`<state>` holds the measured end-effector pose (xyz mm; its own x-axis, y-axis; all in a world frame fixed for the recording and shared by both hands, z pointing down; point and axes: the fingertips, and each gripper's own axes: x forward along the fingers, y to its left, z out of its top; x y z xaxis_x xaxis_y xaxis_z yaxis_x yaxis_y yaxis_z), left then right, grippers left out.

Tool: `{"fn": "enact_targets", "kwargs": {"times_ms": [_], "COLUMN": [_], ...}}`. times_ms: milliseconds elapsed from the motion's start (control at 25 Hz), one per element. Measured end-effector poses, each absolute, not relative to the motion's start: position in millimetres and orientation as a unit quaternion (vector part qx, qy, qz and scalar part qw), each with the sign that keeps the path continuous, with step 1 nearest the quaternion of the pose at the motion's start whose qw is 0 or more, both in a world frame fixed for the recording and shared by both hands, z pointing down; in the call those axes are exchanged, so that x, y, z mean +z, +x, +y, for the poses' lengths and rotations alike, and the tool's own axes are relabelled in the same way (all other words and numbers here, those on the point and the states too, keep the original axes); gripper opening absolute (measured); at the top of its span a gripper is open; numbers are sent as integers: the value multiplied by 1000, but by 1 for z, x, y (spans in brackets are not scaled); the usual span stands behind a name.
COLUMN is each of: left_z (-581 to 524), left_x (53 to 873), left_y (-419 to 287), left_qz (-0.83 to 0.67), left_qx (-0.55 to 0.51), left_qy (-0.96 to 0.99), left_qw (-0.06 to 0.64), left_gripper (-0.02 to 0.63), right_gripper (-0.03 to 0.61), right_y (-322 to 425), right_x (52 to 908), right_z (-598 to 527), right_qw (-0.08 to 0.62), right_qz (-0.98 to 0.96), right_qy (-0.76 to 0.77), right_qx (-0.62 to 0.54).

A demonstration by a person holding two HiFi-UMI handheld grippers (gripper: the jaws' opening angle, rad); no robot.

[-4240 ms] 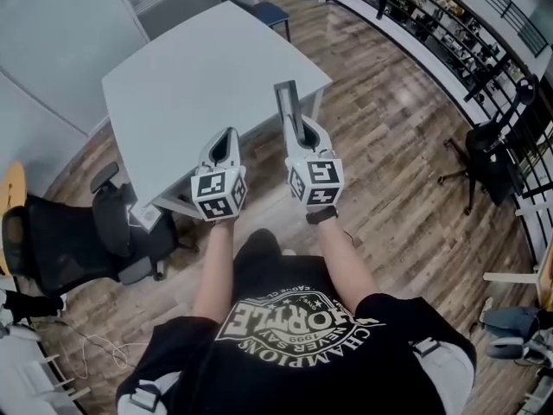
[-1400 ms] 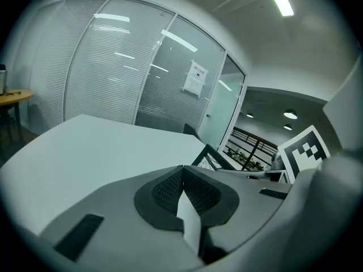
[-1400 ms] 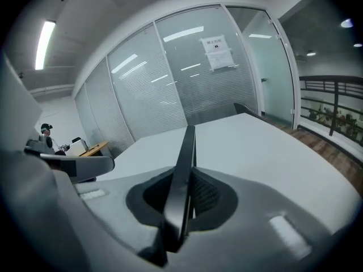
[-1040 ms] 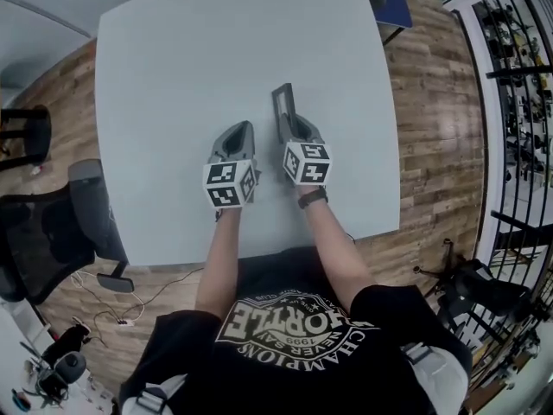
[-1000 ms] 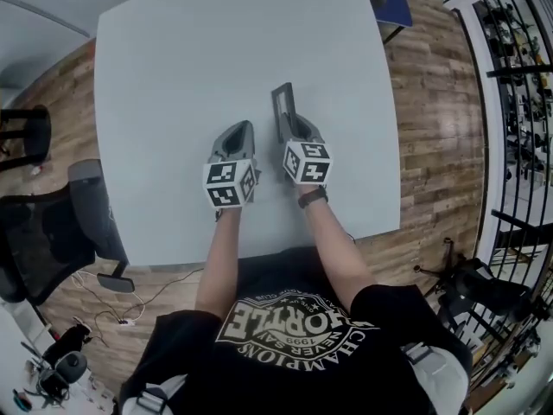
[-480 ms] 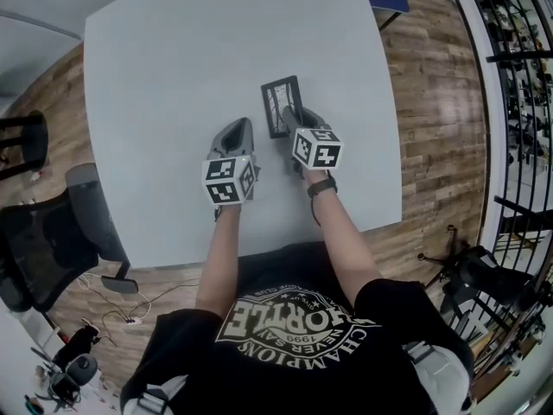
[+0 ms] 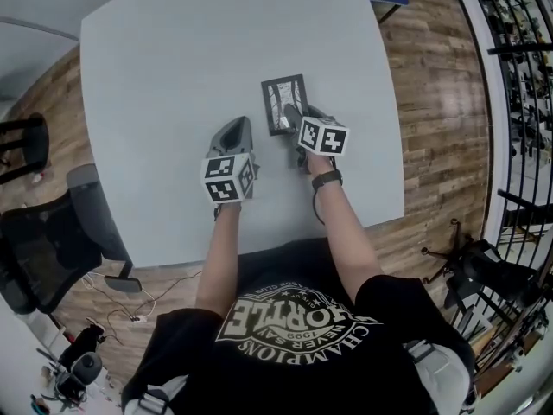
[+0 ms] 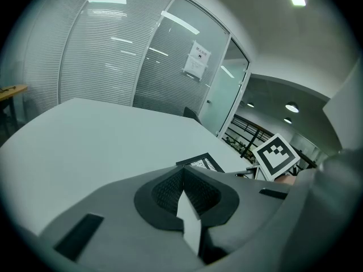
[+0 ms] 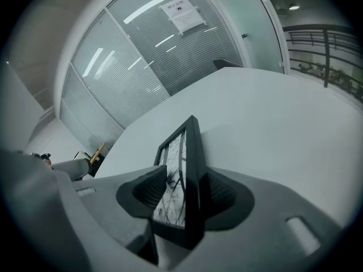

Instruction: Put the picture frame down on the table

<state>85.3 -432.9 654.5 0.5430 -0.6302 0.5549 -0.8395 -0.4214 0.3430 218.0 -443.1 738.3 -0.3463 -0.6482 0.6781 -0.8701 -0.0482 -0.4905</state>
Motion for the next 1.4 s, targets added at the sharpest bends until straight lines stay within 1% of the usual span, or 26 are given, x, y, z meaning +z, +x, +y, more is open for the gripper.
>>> {"fn": "enact_targets", "kwargs": {"times_ms": [200,400,520,680,800,920,1120,1200,1280,1400], "left_z": [-433,-431,-431,-429,-429,-428,-419,-412,-404,-388], "left_x": [658,657,656,655,649,639,610,595,580,554], "left_y": [90,97,96,94,96,94,87,82,77,69], "left_qz": [-442,-433,-430,-430,-429,-432,-441,-448,-453,-455], "left_qx": [177,179,180,180,177,171,159,154,147,135], "left_qy": [825,829,831,831,834,838,843,844,846,852], "left_qw": [303,304,303,302,298,288,263,252,241,223], "left_gripper": [6,6,6,6,6,6,6,6,6,6], "right_gripper": [283,381,397,397,397,396,388,334,311,221], "right_y": [211,205,210,217,222,220,215,214,211,206], "right_x": [742,745,744,737,723,700,652,629,607,574], "right_z": [-438,-434,-434,-432,-433,-433,-422,-411,-399,-378], "right_qw": [173,257,279,265,243,215,198,186,173,155], "right_qz": [-704,-707,-704,-703,-708,-716,-735,-738,-739,-739], "right_qy": [526,531,544,557,568,580,592,602,611,626], "right_qx": [445,390,363,353,342,324,264,243,225,195]}}
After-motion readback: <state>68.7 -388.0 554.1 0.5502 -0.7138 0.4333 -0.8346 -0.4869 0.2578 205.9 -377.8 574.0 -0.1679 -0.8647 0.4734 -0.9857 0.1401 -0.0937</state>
